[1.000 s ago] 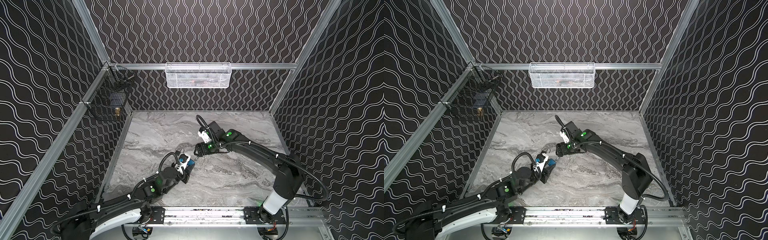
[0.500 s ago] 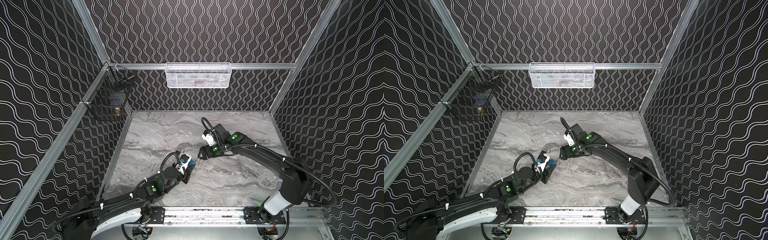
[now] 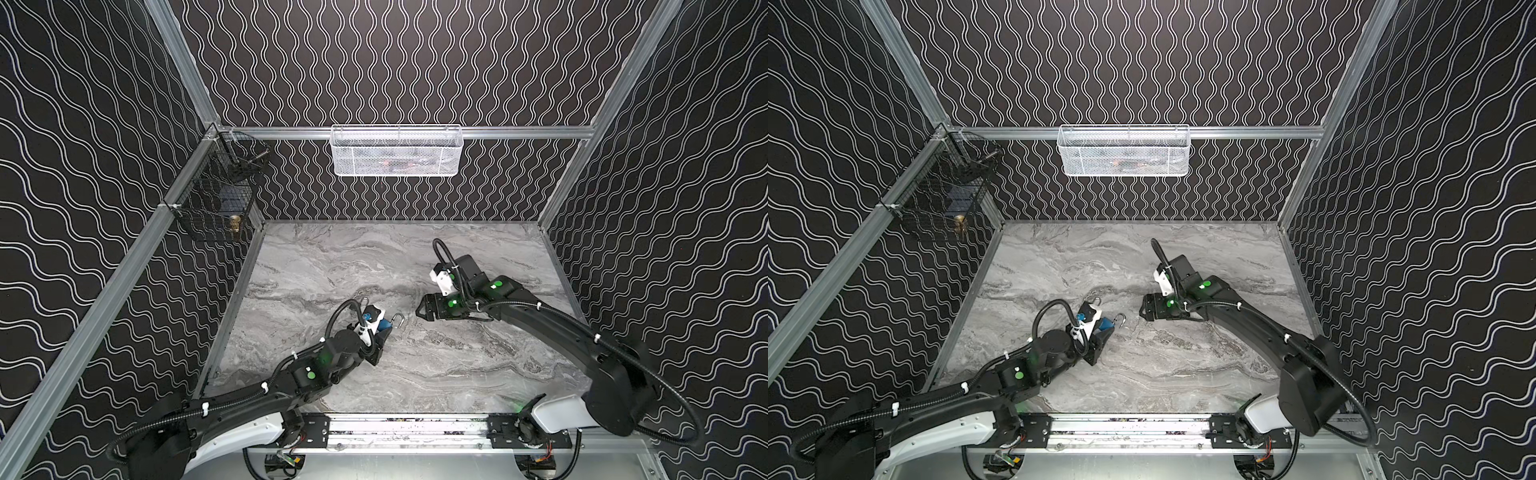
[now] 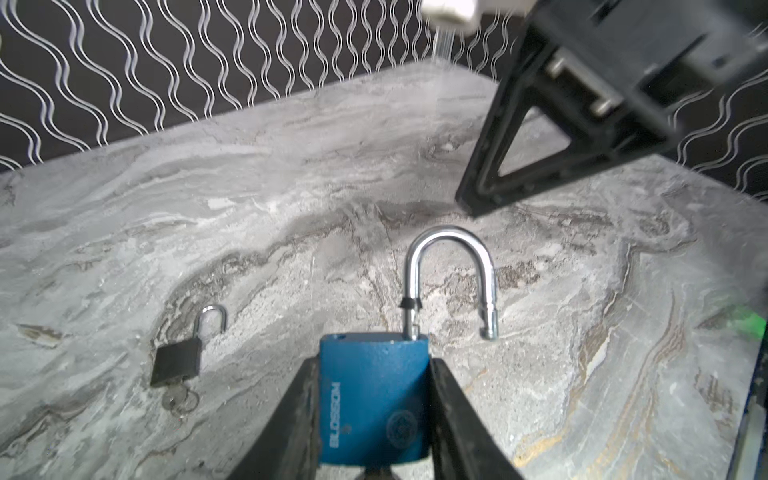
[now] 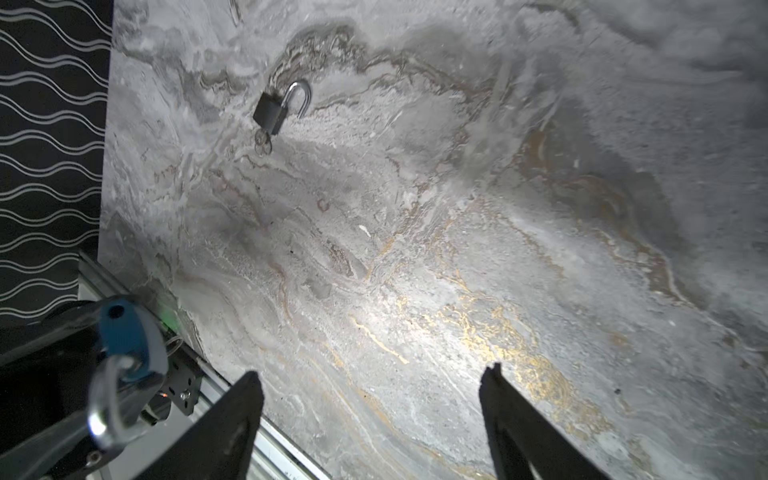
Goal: Unlock with the key
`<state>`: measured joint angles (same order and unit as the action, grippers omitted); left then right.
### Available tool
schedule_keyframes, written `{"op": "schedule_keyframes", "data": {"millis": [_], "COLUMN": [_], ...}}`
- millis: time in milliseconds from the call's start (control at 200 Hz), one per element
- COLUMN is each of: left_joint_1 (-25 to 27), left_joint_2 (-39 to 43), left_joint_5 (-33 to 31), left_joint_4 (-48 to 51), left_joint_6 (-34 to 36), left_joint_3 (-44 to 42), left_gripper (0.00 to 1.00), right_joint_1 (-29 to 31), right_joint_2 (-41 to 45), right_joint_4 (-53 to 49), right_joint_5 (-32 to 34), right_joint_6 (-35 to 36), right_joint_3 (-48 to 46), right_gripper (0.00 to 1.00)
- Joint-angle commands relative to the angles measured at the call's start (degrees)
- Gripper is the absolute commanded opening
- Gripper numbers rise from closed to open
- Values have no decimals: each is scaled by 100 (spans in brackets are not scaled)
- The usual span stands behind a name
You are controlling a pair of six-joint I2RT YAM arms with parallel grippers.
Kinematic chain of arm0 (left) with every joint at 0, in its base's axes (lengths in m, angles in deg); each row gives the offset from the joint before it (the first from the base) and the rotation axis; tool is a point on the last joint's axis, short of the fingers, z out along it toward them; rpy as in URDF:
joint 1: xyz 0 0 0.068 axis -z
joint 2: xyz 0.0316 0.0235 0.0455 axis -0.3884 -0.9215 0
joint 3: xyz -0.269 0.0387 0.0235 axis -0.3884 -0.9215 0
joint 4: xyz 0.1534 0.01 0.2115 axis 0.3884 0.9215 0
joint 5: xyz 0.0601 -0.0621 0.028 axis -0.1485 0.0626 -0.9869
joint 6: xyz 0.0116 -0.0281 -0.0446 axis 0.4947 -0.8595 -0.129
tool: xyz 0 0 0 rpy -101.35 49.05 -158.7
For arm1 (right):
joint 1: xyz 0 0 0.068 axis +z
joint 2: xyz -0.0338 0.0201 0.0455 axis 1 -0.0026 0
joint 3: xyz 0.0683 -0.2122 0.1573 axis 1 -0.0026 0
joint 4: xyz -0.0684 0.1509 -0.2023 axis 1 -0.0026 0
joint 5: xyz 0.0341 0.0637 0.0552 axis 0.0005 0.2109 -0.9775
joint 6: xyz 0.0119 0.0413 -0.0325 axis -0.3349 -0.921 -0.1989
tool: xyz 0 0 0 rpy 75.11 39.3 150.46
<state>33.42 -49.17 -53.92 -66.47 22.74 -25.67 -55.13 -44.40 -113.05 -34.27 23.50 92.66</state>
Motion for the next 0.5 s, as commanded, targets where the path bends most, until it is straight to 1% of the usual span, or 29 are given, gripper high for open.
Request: {"op": "schedule_keyframes", "data": {"millis": [0,100,180,215,230,260,300,395,495], "left_joint_1": [-12,-2,39,63,68,68,68,72,72], "left_joint_2": [-411,-1205,-1901,-2196,-2320,-2568,-2898,-3596,-4188], "left_joint_5": [57,203,348,371,370,368,336,254,118], "left_joint_4": [554,1267,1662,1768,1823,1914,2044,2223,2433], "left_joint_6": [-237,-518,-711,-773,-810,-862,-902,-999,-1279], "left_joint_3": [499,1237,1754,1925,1993,2164,2399,2915,3359], "left_gripper": [0,0,0,0,0,0,0,0,0], "right_joint_1": [-306,-618,-819,-929,-1111,-1275,-1376,-1423,-1667], "right_joint_2": [368,860,1087,1139,1161,1202,1246,1259,1255], "right_joint_4": [558,1279,1618,1759,1842,1967,2056,2086,1988], "right_joint_5": [248,246,308,82,-73,-340,-497,-322,-282], "right_joint_6": [-303,-616,-857,-937,-977,-1070,-1153,-1138,-1117], "right_joint_3": [-366,-1118,-1486,-1616,-1669,-1761,-1857,-1996,-2089], "right_gripper": [84,85,86,87,87,87,87,88,88]}}
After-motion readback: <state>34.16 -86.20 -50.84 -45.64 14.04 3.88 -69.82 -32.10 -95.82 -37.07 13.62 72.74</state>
